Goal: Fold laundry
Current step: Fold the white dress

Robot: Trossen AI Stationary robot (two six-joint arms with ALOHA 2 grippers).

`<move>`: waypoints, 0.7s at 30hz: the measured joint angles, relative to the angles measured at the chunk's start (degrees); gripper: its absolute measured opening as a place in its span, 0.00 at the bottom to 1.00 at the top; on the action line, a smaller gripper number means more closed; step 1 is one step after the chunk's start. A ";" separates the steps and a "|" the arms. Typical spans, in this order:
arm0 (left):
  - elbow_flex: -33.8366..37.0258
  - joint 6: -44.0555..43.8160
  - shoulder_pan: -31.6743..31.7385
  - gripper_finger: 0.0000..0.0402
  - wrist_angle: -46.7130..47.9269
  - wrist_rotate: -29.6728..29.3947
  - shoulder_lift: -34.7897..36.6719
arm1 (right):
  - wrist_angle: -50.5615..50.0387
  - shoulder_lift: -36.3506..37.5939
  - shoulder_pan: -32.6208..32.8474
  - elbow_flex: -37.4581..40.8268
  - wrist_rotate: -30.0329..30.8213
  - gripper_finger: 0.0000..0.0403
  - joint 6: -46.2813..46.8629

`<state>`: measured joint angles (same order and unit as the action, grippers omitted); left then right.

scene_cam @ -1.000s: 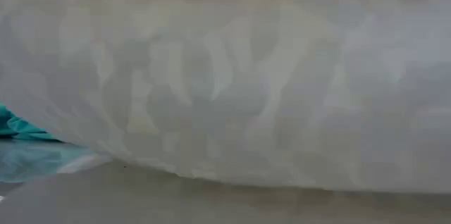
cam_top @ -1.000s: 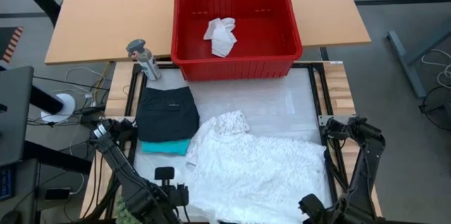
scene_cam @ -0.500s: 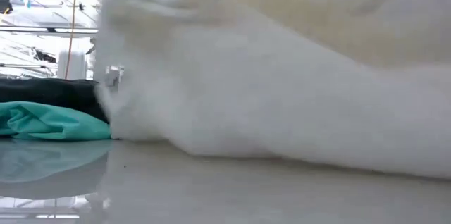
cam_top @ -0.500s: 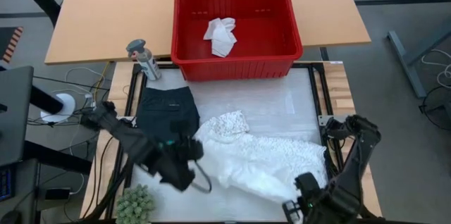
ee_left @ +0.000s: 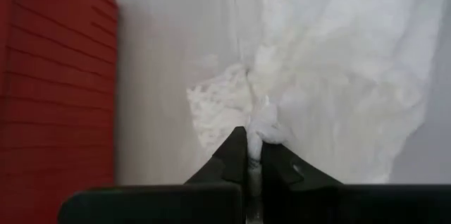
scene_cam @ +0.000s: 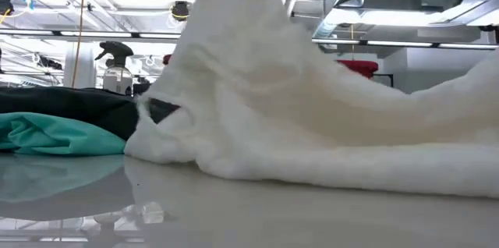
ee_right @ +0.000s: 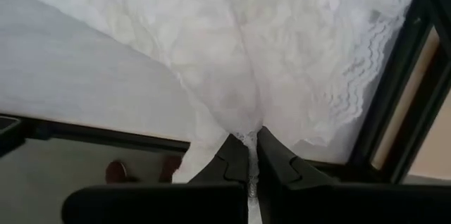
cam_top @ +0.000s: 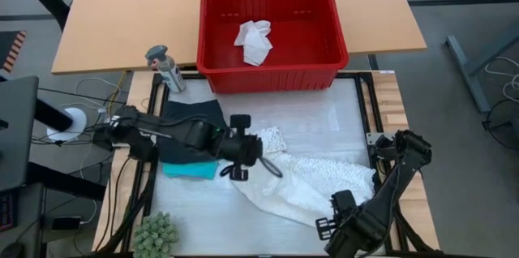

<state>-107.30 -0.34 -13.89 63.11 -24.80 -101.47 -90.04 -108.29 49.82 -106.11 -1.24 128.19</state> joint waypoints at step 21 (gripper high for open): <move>29.10 1.25 14.49 0.10 -30.38 30.15 0.13 | 0.02 0.00 -0.48 0.33 -0.12 0.09 -0.07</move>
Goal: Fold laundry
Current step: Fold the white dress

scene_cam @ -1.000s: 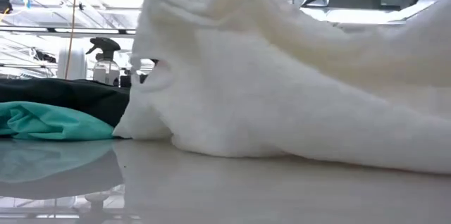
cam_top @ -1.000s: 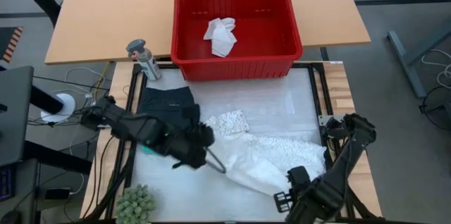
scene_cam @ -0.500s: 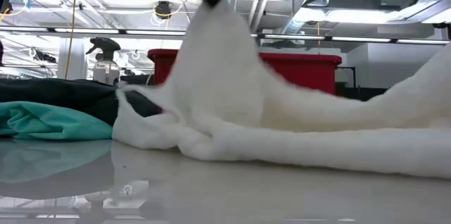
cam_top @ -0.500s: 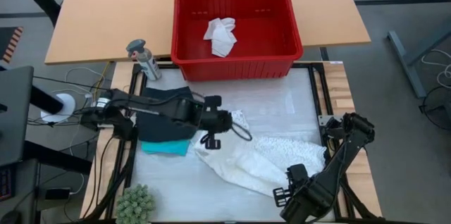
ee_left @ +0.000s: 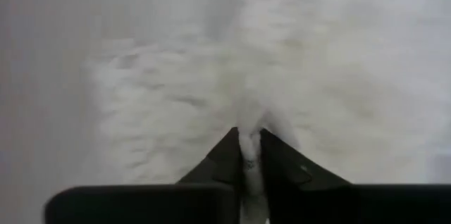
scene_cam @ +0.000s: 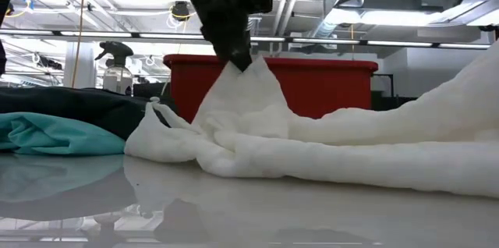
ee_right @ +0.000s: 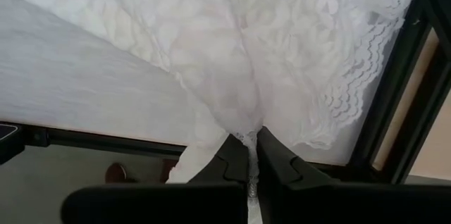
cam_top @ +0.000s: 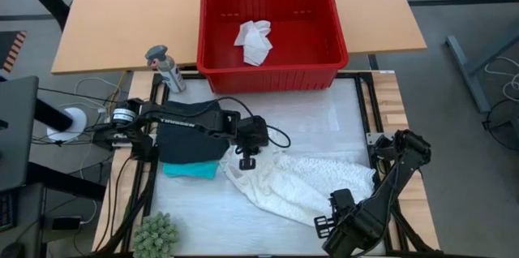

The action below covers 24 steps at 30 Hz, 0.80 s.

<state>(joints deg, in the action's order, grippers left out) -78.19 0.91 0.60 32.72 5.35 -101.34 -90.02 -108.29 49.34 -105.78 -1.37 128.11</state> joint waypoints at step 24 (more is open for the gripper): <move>-13.90 8.90 3.96 0.64 0.60 -5.00 0.20 | 0.00 0.00 -2.29 0.04 1.36 0.09 -0.70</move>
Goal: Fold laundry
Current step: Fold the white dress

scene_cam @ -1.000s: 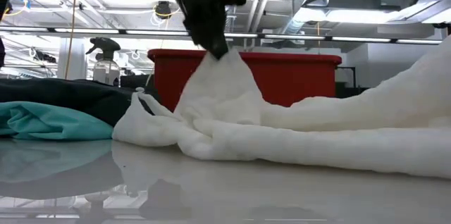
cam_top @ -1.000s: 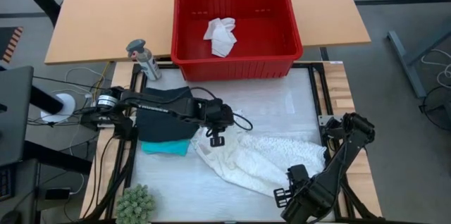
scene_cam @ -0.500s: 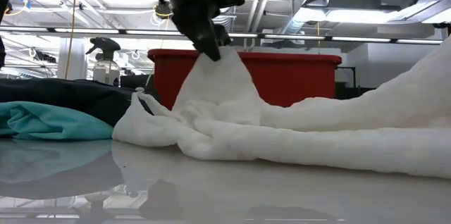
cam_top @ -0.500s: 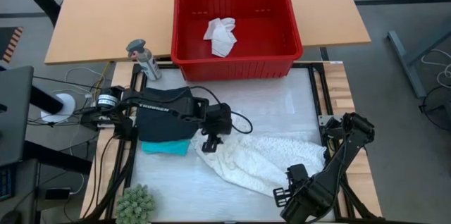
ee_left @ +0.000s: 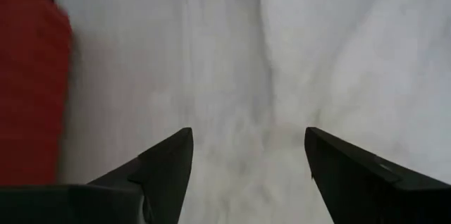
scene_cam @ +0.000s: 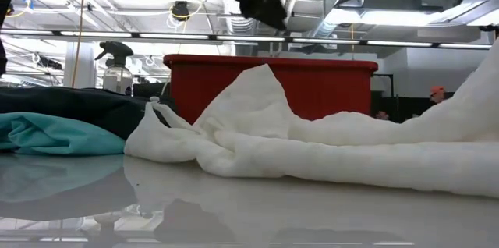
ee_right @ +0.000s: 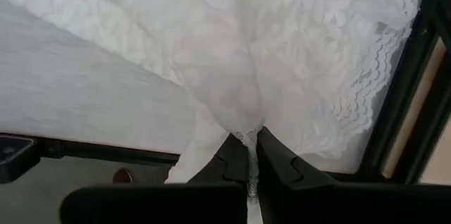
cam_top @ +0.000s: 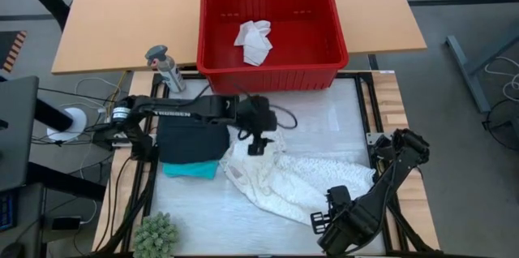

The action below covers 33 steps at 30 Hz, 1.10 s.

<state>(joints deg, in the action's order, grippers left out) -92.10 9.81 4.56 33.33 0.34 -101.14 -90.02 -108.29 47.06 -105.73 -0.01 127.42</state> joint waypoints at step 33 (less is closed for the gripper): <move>2.31 14.44 11.05 0.59 -1.62 15.65 -21.84 | 4.07 -0.02 -4.55 0.24 0.01 0.09 -0.83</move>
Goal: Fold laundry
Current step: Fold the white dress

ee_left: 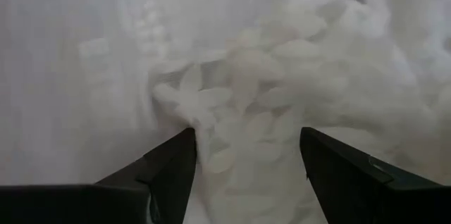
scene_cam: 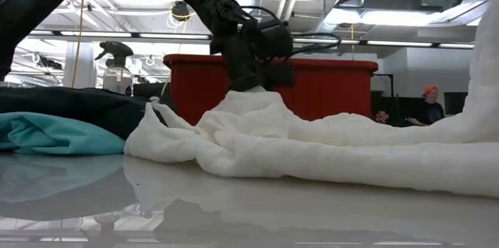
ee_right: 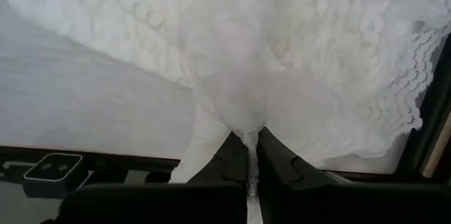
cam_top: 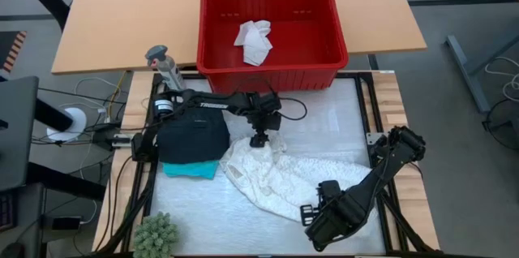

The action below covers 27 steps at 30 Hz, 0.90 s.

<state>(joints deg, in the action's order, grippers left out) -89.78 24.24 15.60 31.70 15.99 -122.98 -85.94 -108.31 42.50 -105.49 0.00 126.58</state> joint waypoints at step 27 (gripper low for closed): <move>-6.33 -6.54 10.30 0.01 29.87 -14.99 4.41 | -2.09 0.00 -1.78 0.62 0.04 0.09 -1.05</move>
<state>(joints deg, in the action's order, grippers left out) -96.12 17.70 25.91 61.57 1.00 -118.56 -88.03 -108.32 40.72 -104.87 0.03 125.54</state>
